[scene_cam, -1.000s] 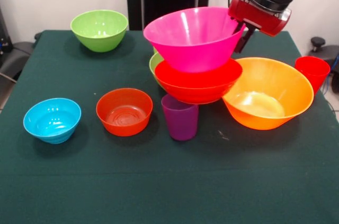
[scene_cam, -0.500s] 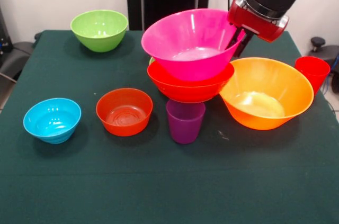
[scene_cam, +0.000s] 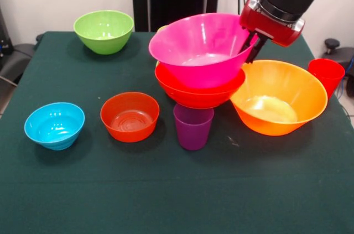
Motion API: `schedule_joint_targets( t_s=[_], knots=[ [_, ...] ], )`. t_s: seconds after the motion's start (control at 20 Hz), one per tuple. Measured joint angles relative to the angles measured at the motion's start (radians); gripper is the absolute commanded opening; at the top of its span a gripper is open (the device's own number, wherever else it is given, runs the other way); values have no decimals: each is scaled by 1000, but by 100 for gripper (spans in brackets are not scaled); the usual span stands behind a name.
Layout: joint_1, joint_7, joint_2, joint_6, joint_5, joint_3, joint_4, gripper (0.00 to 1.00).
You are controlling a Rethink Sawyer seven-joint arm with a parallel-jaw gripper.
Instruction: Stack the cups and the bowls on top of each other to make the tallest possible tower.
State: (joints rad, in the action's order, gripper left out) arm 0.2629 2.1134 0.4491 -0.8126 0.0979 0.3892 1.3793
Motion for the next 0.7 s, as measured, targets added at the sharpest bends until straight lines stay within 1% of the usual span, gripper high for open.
schedule_joint_targets(
  t_s=[0.4, 0.7],
  knots=[
    [2, 0, -10, 55, 14, 0, -1, 0],
    [3, 0, -41, 115, 24, 0, -1, 0]
  ],
)
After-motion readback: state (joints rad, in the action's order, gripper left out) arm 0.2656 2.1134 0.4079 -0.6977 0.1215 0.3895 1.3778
